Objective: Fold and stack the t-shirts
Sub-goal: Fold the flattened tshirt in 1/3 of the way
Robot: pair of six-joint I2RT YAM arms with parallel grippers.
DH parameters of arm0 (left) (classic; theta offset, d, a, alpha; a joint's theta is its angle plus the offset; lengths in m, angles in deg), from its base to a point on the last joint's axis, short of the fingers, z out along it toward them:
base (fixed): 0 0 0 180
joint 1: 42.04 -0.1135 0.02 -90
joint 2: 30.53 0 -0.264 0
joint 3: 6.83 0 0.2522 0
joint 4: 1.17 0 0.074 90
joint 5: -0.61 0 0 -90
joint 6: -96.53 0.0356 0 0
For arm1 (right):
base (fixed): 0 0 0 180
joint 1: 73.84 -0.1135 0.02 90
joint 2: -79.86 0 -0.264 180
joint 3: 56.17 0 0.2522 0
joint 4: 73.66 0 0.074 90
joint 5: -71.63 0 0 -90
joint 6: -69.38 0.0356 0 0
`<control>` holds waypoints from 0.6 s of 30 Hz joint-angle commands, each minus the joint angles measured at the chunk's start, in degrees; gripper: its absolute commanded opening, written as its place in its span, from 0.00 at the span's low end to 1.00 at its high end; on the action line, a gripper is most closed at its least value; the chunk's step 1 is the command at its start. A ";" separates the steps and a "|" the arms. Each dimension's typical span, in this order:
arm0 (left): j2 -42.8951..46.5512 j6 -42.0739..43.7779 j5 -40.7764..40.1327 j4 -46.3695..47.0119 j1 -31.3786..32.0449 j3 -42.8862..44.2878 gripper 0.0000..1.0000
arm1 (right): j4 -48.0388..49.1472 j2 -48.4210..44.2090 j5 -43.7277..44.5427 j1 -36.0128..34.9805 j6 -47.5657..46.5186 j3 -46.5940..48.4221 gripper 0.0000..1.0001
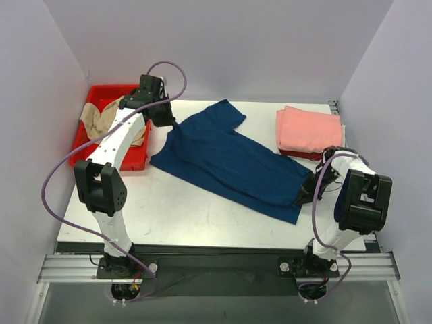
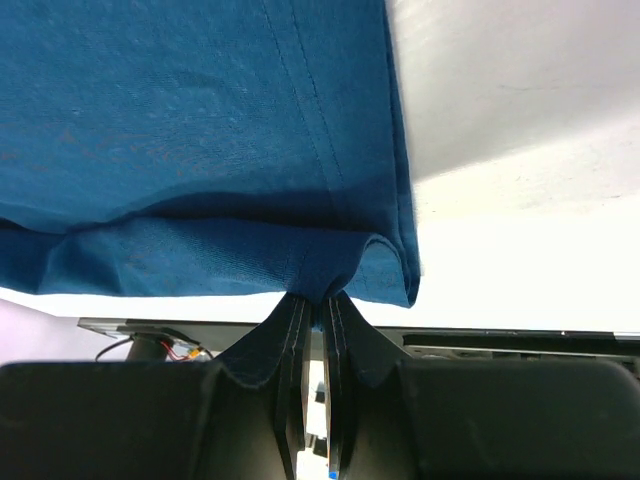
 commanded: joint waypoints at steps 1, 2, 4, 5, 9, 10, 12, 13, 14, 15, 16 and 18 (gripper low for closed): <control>0.07 0.58 -1.85 0.04 0.00 3.12 0.00 | -1.84 0.30 -1.08 1.01 -0.62 1.78 0.00; 0.07 0.49 -1.94 0.04 0.00 3.21 0.00 | -1.49 0.30 -1.51 1.44 -0.45 1.78 0.00; -0.36 0.41 -1.86 0.30 0.00 3.21 0.00 | -1.31 0.82 -2.13 1.53 -0.36 1.87 0.00; -0.54 0.40 -1.68 0.47 0.00 3.21 0.00 | -1.14 0.91 -2.05 1.62 -0.36 1.95 0.00; -1.33 -0.12 -2.03 0.82 0.00 3.13 0.00 | -0.78 1.35 -1.87 1.97 -0.09 2.13 0.00; -1.25 -0.47 -2.29 1.09 0.00 3.13 0.00 | -0.61 1.61 -2.04 2.06 -0.09 2.22 0.00; -1.16 -0.65 -2.91 1.62 -0.09 3.04 0.00 | -0.17 2.05 -2.48 2.15 0.08 2.31 0.00; -1.16 -0.91 -3.00 1.79 -0.17 3.21 0.00 | -0.08 2.32 -2.66 2.15 0.26 2.31 0.00; -1.16 -0.91 -2.91 1.88 -0.17 3.30 0.00 | 0.27 2.41 -3.10 2.15 0.26 2.31 0.00; -1.42 -0.91 -3.00 1.88 -0.17 3.56 0.00 | 0.45 2.67 -3.19 2.24 0.35 2.39 0.00; -1.68 -0.91 -2.91 1.62 -0.26 4.09 0.00 | 0.45 2.76 -3.19 2.24 0.43 2.39 0.00; -2.12 -0.91 -3.00 1.27 -0.26 4.62 0.00 | 0.80 2.85 -3.19 2.24 0.61 2.39 0.00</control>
